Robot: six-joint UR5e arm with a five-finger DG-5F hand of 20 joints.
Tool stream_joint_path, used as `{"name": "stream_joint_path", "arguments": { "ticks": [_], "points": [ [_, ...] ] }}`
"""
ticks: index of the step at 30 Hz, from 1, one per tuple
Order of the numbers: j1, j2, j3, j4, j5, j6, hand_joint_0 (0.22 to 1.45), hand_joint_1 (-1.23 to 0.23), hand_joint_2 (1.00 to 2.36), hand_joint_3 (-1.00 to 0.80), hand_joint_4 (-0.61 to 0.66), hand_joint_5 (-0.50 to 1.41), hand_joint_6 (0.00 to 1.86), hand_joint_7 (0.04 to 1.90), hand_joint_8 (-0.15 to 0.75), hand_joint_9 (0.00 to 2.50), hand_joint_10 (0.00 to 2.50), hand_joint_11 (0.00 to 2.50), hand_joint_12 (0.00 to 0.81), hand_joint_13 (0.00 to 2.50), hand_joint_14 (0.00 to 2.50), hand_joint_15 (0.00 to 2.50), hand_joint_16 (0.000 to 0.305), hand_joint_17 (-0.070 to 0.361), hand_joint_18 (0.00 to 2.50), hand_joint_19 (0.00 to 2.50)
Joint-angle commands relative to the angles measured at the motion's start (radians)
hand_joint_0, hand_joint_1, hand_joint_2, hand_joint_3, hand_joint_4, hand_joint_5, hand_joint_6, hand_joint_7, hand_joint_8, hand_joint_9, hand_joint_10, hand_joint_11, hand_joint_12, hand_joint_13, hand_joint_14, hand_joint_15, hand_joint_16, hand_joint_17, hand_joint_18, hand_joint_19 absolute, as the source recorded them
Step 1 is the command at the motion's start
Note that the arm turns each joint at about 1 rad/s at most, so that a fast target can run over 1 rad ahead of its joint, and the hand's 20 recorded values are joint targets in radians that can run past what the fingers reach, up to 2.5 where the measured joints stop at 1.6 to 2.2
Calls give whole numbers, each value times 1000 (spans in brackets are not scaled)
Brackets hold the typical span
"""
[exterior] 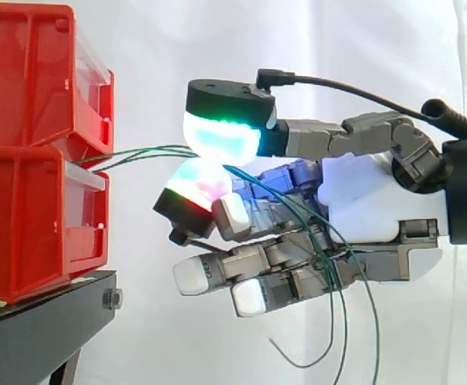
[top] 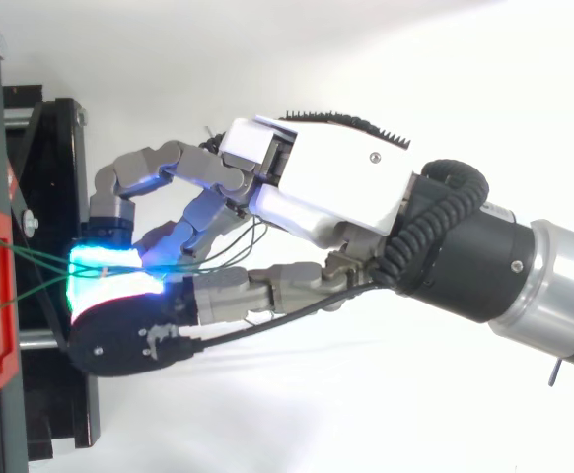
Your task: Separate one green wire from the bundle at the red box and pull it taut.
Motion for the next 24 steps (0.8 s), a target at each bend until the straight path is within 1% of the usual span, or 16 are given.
{"name": "stream_joint_path", "arguments": {
  "ticks": [1, 3, 4, 7, 8, 9, 10, 11, 12, 14, 15, 16, 18, 19, 20, 24],
  "points": [
    [1, 1, 2, 0, 0, 1, 662, -850, 1007, -415, 112, -157, 889, 1228, 288, 1035, 25, 781, 410, 805, 16, 399, 53, 120, 865, 521],
    [-1, 1, 2, -3, 0, 3, 637, -832, 1003, -464, 135, -153, 889, 1227, 287, 1037, 25, 778, 408, 804, 17, 396, 53, 119, 863, 538],
    [-1, 3, 2, -4, 0, 4, 600, -771, 1000, -500, 149, -149, 888, 1214, 291, 1054, 22, 782, 414, 817, 16, 404, 53, 120, 868, 544],
    [-1, 9, 2, -23, -1, 15, 544, -635, 1000, -500, 160, -142, 880, 1222, 307, 1108, 21, 778, 429, 845, 15, 407, 55, 125, 902, 561],
    [-1, 9, 2, -24, -3, 17, 541, -567, 1000, -500, 168, -135, 873, 1258, 304, 1115, 23, 775, 432, 859, 17, 406, 57, 127, 924, 567],
    [-1, 10, 2, -33, -3, 20, 581, -475, 1005, -436, 167, -130, 873, 1274, 306, 1142, 24, 774, 430, 870, 15, 411, 55, 124, 917, 588],
    [-1, 10, 2, -33, -3, 20, 588, -466, 1010, -387, 159, -127, 875, 1277, 311, 1162, 24, 763, 429, 880, 18, 417, 55, 125, 930, 597],
    [-2, 12, 0, -41, -3, 23, 588, -465, 1012, -369, 159, -126, 875, 1281, 307, 1163, 24, 764, 429, 881, 16, 418, 56, 126, 934, 596],
    [-2, 12, 2, -49, -3, 26, 586, -465, 1015, -314, 161, -126, 876, 1290, 308, 1165, 24, 768, 432, 883, 17, 416, 56, 126, 937, 598],
    [-2, 12, 2, -55, -3, 27, 573, -503, 1020, -204, 167, -127, 877, 1292, 316, 1164, 22, 775, 438, 885, 16, 422, 57, 128, 946, 596],
    [-2, 13, 2, -55, -3, 27, 569, -518, 1020, -187, 172, -128, 878, 1291, 320, 1162, 24, 782, 438, 885, 17, 422, 57, 128, 947, 594],
    [-2, 12, 2, -55, -3, 29, 567, -556, 1019, -145, 182, -130, 883, 1267, 336, 1167, 22, 775, 462, 905, 15, 422, 62, 139, 992, 557],
    [-2, 13, 0, -56, -3, 29, 570, -605, 1019, -121, 184, -134, 885, 1266, 337, 1140, 22, 773, 463, 895, 15, 415, 62, 140, 993, 554],
    [-1, 12, 0, -56, -3, 29, 574, -680, 1019, -87, 186, -140, 891, 1259, 341, 1129, 21, 776, 466, 891, 15, 419, 63, 141, 991, 551],
    [-2, 13, 2, -56, -3, 29, 577, -710, 1021, -60, 166, -144, 893, 1273, 339, 1111, 22, 786, 461, 881, 16, 419, 62, 140, 975, 545],
    [-1, 12, 0, -56, -1, 29, 588, -757, 1022, -72, 139, -150, 898, 1242, 324, 1093, 25, 792, 446, 860, 17, 423, 60, 134, 946, 549]
  ]
}}
